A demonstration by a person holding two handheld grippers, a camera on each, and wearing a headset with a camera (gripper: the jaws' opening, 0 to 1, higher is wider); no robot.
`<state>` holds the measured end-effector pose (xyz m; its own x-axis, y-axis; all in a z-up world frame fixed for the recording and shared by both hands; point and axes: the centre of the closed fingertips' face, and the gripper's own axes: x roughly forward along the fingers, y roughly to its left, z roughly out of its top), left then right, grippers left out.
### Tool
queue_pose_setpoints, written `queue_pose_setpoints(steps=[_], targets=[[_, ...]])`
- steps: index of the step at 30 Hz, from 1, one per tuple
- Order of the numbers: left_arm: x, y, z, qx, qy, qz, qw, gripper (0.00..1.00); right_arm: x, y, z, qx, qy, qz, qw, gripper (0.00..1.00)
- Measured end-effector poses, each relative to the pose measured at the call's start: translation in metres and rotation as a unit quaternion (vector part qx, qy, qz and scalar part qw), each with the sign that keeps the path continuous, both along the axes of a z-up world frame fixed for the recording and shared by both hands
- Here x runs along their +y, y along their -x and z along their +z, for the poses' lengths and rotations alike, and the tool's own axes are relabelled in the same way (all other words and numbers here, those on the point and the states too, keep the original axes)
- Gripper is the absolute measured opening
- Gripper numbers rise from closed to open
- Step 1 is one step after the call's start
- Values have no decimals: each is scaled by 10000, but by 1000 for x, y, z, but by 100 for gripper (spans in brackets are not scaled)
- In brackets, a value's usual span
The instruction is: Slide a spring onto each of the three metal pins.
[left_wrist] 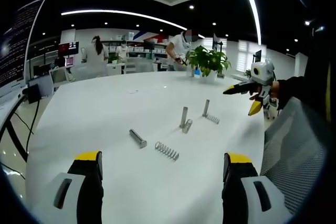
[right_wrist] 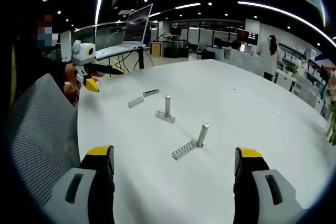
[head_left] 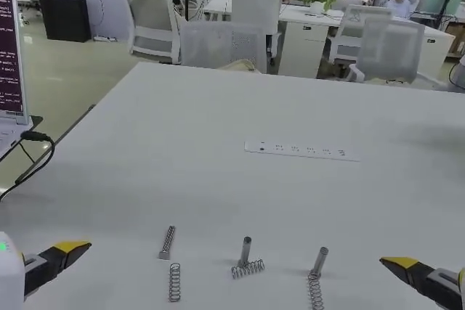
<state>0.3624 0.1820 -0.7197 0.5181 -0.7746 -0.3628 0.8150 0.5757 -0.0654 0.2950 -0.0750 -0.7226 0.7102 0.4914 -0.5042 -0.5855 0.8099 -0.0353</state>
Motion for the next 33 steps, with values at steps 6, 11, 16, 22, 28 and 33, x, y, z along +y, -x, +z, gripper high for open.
queue_pose_setpoints(steps=[6, 11, 16, 22, 28, 33], targets=[[-1, -1, 1, -11, 11, 4, 10000, 93, -1, -1, 1, -18, 7, -23, 10000, 94], [-1, -2, 2, -24, 7, -7, 10000, 92, 0, -1, 1, -17, -2, -23, 10000, 94], [-1, -3, 3, -31, 22, 9, 10000, 92, 0, 0, 1, -9, 8, -27, 10000, 94], [-3, -4, 2, 0, 50, 6, 10000, 91, 1, -2, 4, -49, -1, -35, 10000, 94], [-6, -7, 3, 10, 52, -4, 10000, 90, 2, 1, 1, -13, 14, -14, 10000, 94], [-8, -10, 4, -1, 49, -13, 10000, 90, 2, 1, 0, 1, 30, -14, 10000, 94]])
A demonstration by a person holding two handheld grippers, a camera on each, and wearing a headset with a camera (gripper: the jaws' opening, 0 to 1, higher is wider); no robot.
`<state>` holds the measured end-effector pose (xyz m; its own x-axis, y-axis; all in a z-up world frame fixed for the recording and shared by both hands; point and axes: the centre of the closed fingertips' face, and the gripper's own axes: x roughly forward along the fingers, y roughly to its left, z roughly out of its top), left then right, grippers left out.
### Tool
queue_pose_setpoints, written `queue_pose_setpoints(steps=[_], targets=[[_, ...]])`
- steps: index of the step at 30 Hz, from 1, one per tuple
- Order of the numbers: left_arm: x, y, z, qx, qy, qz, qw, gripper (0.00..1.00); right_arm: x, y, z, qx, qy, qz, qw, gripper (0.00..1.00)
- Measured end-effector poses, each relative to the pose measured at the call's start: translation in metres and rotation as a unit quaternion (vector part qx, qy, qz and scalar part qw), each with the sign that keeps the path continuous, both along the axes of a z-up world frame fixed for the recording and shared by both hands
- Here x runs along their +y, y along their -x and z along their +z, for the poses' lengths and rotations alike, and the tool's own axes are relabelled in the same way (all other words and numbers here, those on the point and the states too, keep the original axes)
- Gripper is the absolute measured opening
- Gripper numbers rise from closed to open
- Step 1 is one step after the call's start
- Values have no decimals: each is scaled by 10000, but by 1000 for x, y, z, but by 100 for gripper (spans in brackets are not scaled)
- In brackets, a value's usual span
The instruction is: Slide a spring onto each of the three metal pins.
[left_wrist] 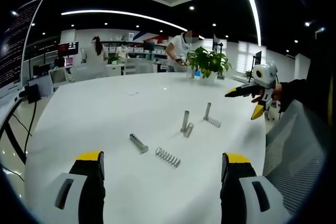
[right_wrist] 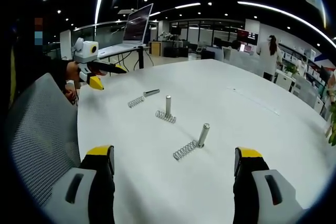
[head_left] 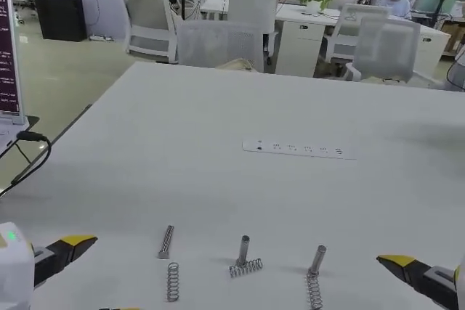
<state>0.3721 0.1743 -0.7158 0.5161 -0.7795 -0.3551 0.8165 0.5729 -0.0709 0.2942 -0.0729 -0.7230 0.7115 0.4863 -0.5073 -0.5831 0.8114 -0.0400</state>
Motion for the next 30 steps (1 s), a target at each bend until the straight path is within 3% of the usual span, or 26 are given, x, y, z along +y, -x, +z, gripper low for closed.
queue_pose_setpoints(steps=[10, 19, 25, 30], targets=[[-3, -13, 5, -56, 41, 79, 9999, 85, 4, 2, -2, 29, -5, 18, 10000, 94], [-8, -29, 7, -165, -163, 60, 9997, 77, 6, 3, -1, 5, -22, -2, 10000, 94], [-11, -41, 9, -140, -141, 167, 9997, 71, 6, 3, 2, -32, -26, -39, 10000, 94], [-19, -50, 8, -131, -315, 131, 9993, 66, 7, 3, 3, -55, -68, -65, 9999, 94]])
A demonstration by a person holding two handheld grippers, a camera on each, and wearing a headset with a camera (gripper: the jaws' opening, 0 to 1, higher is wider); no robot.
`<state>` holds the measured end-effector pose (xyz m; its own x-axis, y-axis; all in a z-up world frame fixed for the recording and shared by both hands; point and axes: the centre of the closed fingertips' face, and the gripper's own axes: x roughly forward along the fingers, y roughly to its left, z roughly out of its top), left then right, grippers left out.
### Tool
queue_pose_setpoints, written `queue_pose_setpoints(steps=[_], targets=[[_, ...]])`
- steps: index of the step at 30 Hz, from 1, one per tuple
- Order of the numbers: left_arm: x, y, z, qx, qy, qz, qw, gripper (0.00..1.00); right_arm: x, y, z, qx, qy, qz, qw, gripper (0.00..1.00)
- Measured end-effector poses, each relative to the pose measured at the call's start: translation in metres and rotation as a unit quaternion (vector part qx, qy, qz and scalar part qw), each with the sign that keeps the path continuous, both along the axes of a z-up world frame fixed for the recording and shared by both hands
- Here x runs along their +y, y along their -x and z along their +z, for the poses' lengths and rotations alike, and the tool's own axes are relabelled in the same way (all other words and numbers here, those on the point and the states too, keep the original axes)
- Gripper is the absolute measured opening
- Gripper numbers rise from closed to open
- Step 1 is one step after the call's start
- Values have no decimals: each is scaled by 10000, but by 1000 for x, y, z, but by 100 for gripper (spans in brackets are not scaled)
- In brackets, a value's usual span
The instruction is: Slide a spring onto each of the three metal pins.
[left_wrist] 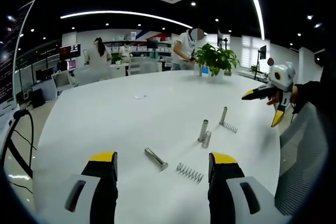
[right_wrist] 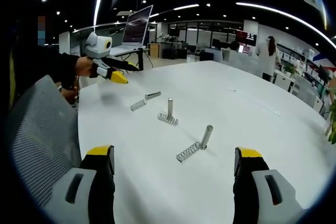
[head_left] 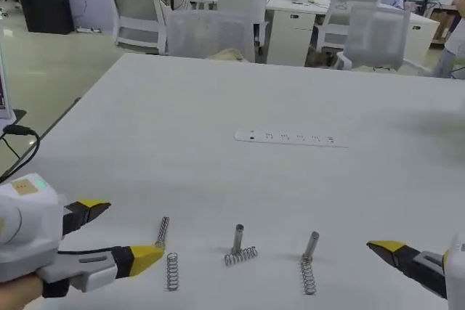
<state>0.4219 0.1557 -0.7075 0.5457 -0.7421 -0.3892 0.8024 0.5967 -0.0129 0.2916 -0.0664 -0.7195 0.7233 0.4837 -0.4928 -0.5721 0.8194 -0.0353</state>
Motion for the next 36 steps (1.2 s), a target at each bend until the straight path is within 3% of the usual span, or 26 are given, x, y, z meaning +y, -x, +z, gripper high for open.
queue_pose_setpoints(steps=[4, 7, 12, 19, 31, 36], targets=[[-7, -10, -5, 6, -153, -1, 9999, 62, 0, 1, -2, 20, 23, 18, 10000, 94], [-13, -16, -10, 142, -171, 22, 9998, 59, -1, 0, 0, -9, -26, -8, 10000, 94], [-20, -23, -19, 232, -340, 24, 9992, 56, 1, 1, -2, 13, -16, 18, 10000, 94], [-18, -38, -34, 358, -610, 173, 9973, 45, 4, 1, -5, 65, -4, 67, 10000, 94], [-27, -53, -46, 453, -885, 331, 9945, 33, 7, 3, -7, 134, -23, 127, 9998, 93], [-31, -53, -57, 627, -1035, 375, 9919, 26, 7, 3, -8, 136, -46, 142, 9998, 93]])
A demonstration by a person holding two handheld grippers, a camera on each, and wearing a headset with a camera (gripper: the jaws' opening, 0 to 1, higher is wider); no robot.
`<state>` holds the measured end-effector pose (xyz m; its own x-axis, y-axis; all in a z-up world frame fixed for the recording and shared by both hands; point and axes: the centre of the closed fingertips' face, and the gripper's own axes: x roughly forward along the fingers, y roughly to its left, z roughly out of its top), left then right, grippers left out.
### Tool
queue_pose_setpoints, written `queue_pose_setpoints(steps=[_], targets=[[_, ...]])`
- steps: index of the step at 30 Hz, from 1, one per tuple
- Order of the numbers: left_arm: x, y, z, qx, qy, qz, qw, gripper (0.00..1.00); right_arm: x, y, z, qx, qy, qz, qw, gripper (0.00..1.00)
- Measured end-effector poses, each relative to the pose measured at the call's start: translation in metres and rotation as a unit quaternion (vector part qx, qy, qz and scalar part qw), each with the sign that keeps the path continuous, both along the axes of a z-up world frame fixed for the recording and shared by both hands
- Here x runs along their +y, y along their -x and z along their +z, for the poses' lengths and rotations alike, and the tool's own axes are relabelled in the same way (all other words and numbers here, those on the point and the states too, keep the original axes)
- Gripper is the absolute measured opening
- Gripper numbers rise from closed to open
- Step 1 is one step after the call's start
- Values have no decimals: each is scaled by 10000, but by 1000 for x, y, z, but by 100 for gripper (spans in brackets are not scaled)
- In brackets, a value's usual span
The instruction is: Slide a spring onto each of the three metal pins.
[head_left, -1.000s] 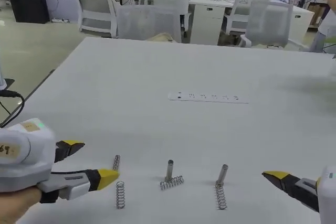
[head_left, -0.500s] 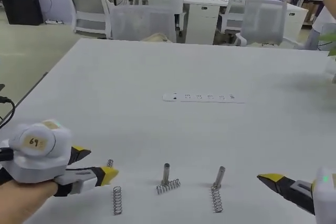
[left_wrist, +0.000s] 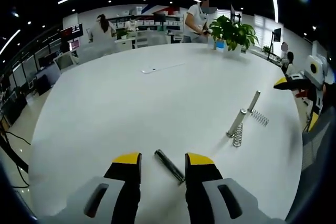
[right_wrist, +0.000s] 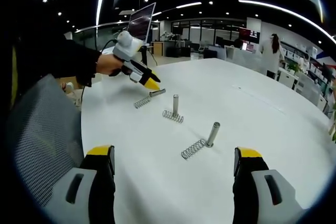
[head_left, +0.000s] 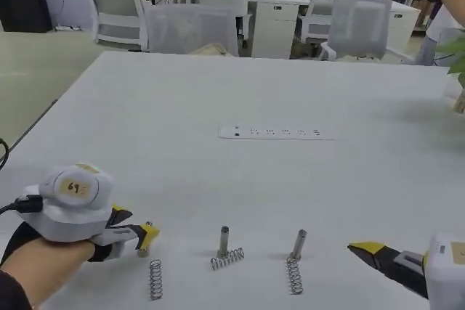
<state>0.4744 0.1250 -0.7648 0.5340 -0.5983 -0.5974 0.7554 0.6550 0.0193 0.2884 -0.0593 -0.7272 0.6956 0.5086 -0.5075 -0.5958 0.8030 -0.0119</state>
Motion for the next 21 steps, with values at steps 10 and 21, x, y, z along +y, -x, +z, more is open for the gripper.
queue_pose_setpoints(steps=[10, 21], targets=[[-3, 0, -10, 183, -94, 133, 9997, 19, 2, 2, -2, 7, -6, 27, 10000, 92], [-3, -6, -17, 188, -381, 136, 9990, 12, 0, 2, -1, -44, 35, 18, 10000, 92]])
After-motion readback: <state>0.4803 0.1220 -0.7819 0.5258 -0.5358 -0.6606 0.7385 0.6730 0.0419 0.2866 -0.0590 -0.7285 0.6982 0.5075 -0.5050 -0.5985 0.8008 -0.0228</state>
